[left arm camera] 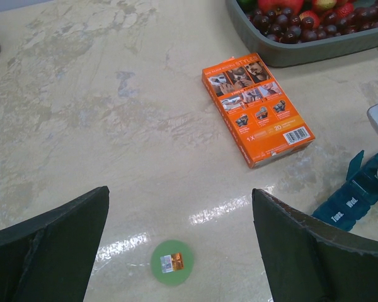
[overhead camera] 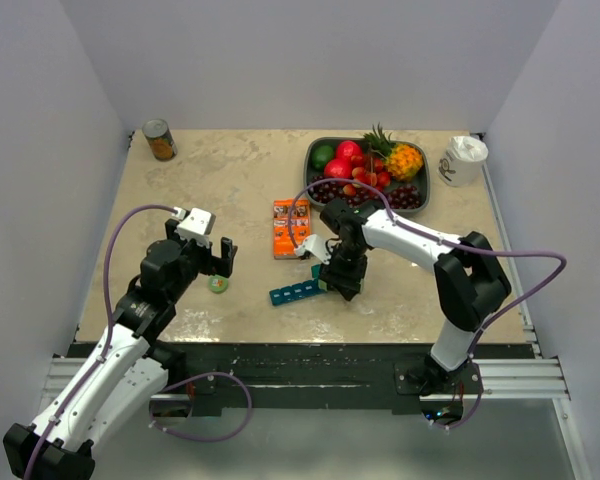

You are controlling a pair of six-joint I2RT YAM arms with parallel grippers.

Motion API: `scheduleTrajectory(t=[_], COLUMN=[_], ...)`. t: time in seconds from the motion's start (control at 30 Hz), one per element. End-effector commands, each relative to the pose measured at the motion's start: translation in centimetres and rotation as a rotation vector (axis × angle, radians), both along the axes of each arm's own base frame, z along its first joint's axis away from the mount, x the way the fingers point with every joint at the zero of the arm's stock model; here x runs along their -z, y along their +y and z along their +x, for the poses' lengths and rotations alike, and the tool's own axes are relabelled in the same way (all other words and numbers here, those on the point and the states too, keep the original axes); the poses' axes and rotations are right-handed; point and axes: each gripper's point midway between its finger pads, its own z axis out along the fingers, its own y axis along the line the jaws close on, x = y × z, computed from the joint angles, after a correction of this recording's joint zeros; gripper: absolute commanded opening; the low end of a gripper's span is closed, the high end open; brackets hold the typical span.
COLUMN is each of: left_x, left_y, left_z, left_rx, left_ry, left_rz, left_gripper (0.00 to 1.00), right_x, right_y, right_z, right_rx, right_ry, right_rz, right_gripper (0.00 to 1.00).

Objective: Sort the pills into containers

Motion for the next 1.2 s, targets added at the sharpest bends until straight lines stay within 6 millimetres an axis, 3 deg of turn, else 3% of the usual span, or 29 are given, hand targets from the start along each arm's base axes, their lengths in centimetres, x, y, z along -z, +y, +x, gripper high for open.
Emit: scheduleTrajectory(t=[0.0, 1.17], left_x=[-2.59, -2.62], left_y=[-0.19, -0.36], left_z=[0.46, 0.45], left_rx=[0.006, 0.018], left_ry=[-0.073, -0.075], left_rz=[-0.026, -0.025], left_gripper=[0.99, 0.99], right_x=[-0.83, -1.17], right_y=[0.35, 0.21], right_z=[0.28, -0.21], right_rx=[0.007, 0.01], right_ry=[-0.004, 0.041], right_rz=[-0.013, -0.103], right_gripper=[0.0, 0.0])
